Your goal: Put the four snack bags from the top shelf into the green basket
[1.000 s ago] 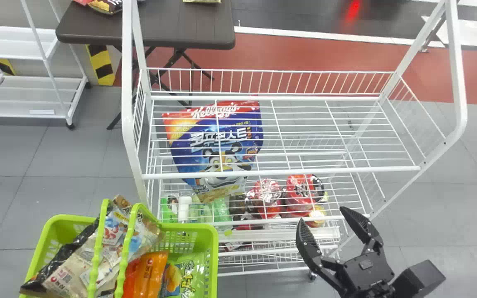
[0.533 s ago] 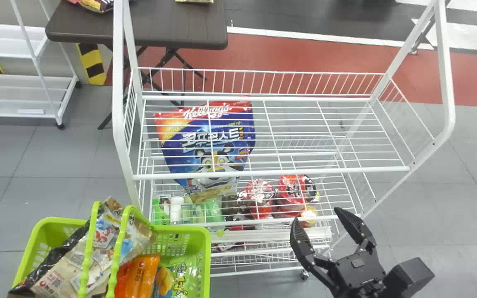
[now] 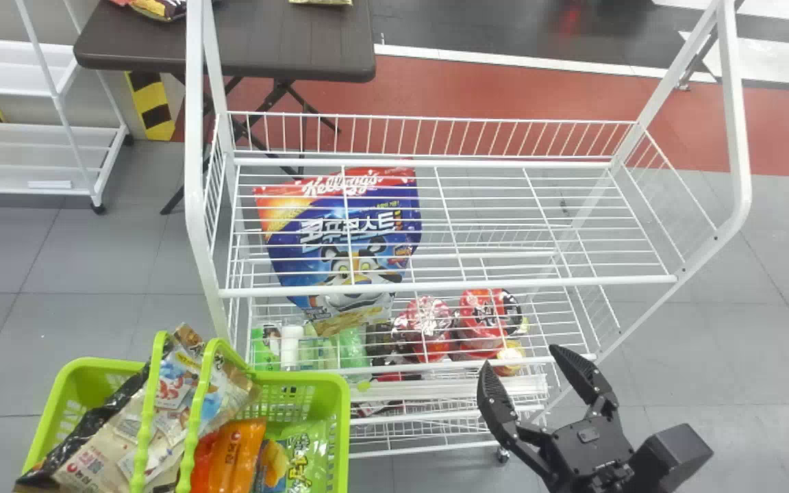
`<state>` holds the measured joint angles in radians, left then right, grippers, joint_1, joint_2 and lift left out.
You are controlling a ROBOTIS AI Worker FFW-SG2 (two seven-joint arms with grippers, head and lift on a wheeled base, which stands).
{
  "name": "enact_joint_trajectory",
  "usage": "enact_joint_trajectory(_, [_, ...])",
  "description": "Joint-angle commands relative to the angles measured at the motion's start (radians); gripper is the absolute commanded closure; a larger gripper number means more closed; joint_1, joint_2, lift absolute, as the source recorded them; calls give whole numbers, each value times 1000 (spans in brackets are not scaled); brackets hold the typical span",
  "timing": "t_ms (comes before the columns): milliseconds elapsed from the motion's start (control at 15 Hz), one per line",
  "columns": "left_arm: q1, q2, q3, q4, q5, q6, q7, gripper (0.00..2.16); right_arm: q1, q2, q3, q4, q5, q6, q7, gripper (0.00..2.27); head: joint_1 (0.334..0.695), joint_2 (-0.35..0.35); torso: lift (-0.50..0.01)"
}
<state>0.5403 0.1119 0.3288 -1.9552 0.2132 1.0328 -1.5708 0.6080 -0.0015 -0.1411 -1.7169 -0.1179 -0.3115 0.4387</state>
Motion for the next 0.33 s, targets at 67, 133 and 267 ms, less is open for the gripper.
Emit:
enact_joint_trajectory(67, [0, 0, -1, 4, 0, -3, -10, 2148, -1, 2, 0, 5, 0, 1, 0, 53, 695, -153, 0])
enact_joint_trajectory(133, [0, -1, -1, 4, 0, -3, -10, 2148, -1, 2, 0, 5, 0, 1, 0, 53, 695, -154, 0])
enact_joint_trajectory(267, [0, -1, -2, 4, -2, -3, -10, 2148, -1, 2, 0, 8, -2, -2, 0, 53, 695, -154, 0])
